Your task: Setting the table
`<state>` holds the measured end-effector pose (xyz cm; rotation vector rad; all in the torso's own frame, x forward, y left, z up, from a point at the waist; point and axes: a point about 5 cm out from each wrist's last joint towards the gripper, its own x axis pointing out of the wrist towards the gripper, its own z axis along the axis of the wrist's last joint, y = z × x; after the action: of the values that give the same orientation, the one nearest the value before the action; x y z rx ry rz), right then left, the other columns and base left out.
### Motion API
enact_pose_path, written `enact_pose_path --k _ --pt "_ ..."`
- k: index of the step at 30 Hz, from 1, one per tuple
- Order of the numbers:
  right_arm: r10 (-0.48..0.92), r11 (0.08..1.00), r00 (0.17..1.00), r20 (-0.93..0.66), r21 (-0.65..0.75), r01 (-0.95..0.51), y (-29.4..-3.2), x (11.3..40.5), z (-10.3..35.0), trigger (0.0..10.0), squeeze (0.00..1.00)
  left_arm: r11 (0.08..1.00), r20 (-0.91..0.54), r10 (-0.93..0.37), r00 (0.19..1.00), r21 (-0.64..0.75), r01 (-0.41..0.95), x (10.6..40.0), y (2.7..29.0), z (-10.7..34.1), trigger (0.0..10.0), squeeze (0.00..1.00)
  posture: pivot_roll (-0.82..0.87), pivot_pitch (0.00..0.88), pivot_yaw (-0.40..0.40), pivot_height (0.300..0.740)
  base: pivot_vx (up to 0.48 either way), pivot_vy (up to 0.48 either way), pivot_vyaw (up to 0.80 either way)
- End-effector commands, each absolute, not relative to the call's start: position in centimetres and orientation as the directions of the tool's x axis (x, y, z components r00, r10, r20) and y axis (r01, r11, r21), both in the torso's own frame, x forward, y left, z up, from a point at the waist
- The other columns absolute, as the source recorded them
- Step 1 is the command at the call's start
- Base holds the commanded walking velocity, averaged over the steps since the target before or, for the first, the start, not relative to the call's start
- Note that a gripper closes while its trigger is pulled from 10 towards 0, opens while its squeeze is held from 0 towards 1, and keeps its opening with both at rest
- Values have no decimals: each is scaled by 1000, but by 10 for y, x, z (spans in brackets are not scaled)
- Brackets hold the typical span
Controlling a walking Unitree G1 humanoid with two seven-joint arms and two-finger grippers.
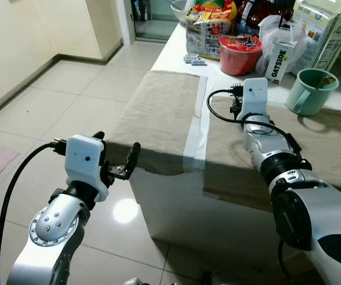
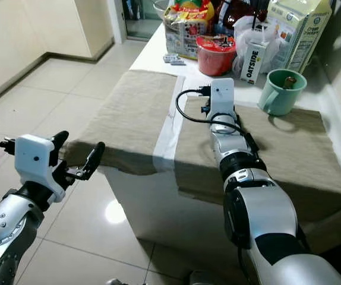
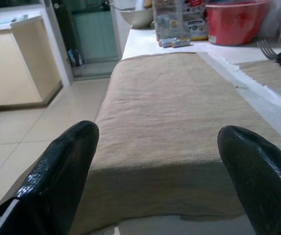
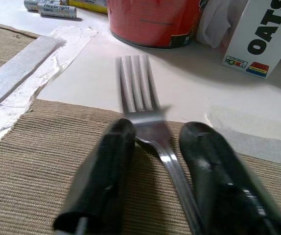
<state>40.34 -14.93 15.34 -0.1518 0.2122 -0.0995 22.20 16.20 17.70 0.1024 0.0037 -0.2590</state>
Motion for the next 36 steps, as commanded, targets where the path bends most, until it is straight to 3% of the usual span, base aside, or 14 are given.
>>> enact_pose_path --k 1,10,11,12,13,15,22,32,36 --pt "-135 982 860 -493 -183 50 -153 370 80 0 0 961 -18 -257 966 105 257 219 164 180 10000 0 87 220 102 740 0 0 0" --pt "-115 987 854 -507 -157 39 -146 367 75 0 0 962 -22 -251 968 103 252 220 165 183 10000 0 90 232 104 740 0 0 0" --pt "-114 987 856 -504 -155 40 -146 368 75 0 106 962 -23 -251 968 102 252 220 165 183 10000 0 87 232 104 740 0 0 0" --pt "-114 987 856 -504 -155 40 -146 368 75 0 106 962 -23 -251 968 102 252 220 165 183 10000 0 87 232 104 740 0 0 0" --pt "-112 987 859 -500 -155 39 -145 368 76 0 369 962 -27 -252 967 100 253 220 165 184 10000 0 84 233 104 740 0 0 0" --pt "-111 986 869 -482 -166 33 -144 371 80 0 482 961 -28 -257 966 102 258 222 163 185 10000 0 80 234 103 740 0 0 0" --pt "-96 983 890 -446 -181 15 -140 375 88 0 514 959 -28 -262 965 107 264 223 162 185 10000 0 73 224 98 740 0 0 0" --pt "-20 982 975 -222 -189 -23 -116 397 138 0 510 959 -13 -260 965 113 260 228 160 185 10000 0 57 194 88 740 0 0 0" --pt "0 981 993 -114 -194 -22 -108 404 163 0 561 959 -4 -261 965 116 260 229 159 186 10000 0 53 183 84 740 0 0 0"
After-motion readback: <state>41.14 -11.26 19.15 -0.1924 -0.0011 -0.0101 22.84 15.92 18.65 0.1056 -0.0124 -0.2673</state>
